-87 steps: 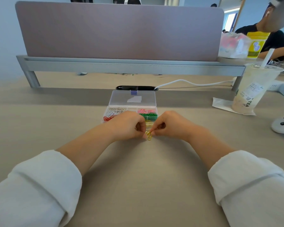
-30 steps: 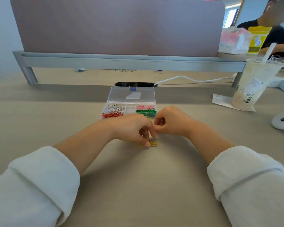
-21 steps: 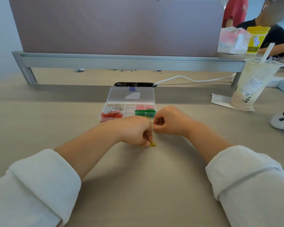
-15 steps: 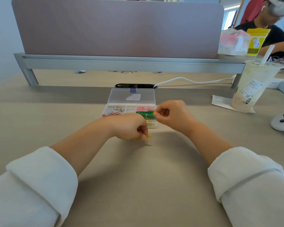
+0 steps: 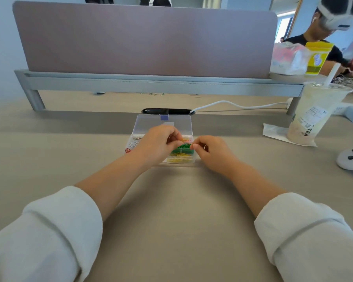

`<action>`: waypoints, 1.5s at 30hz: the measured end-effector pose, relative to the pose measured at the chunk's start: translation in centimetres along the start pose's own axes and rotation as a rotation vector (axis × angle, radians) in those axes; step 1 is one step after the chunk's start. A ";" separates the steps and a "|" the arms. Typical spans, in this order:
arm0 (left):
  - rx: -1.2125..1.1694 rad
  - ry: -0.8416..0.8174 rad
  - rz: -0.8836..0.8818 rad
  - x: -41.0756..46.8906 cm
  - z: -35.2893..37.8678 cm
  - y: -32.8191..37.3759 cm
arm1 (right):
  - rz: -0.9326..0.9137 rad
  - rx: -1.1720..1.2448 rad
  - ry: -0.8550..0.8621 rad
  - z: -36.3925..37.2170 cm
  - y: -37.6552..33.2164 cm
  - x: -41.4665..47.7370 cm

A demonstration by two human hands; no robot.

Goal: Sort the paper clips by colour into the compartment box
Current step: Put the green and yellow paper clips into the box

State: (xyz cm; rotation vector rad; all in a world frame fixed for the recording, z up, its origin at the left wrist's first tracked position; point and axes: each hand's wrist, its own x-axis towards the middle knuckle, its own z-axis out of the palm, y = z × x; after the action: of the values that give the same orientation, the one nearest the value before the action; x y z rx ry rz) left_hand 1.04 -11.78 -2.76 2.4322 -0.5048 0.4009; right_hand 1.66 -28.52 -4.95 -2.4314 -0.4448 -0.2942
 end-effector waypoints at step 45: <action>-0.598 0.244 -0.386 1.1 -3.1 -8.0 | -0.368 -0.104 -0.078 2.8 -1.2 2.1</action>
State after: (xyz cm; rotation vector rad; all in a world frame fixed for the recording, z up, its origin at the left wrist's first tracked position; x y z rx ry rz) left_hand 5.02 -4.21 -4.01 1.8116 -0.0279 0.3161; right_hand 3.36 -25.35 -5.80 -2.4569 -0.9359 -0.3867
